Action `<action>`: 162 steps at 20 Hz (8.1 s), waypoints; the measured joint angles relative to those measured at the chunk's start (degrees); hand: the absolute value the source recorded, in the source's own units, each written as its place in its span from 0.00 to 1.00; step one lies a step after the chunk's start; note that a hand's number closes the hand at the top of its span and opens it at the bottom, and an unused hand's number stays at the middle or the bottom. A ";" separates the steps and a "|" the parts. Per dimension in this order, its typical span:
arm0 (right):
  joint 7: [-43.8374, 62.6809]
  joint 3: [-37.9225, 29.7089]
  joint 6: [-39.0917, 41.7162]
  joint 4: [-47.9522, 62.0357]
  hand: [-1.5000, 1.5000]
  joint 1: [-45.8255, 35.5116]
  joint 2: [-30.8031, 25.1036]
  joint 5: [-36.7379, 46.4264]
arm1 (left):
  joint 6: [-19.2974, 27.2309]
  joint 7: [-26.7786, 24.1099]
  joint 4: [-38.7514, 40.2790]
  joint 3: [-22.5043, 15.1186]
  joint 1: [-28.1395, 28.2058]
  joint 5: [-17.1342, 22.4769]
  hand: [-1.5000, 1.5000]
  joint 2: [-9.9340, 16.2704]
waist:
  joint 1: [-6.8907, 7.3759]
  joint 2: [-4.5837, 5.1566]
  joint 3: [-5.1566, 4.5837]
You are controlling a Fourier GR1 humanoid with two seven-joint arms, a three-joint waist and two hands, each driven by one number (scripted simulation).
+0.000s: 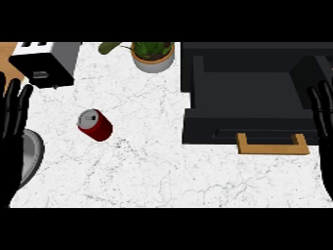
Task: Pick up the can, place it into the drawer and close the drawer
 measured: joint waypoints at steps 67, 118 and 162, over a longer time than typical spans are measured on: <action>5.78 -33.51 23.06 -3.39 0.00 26.07 -1.11 -25.04 | -29.10 12.36 43.90 9.90 -13.11 24.97 0.00 11.44 | -1.31 -0.80 -0.82; 14.84 -41.53 30.74 -8.76 0.00 25.01 4.55 -31.27 | -37.94 -26.68 109.83 14.60 -35.86 4.50 1.00 10.60 | -2.28 -0.44 -0.92; 12.81 -39.58 27.27 -10.30 0.00 27.93 5.45 -30.18 | 17.48 9.54 42.48 -3.39 -37.07 12.64 1.00 -5.66 | -1.23 -0.92 -0.78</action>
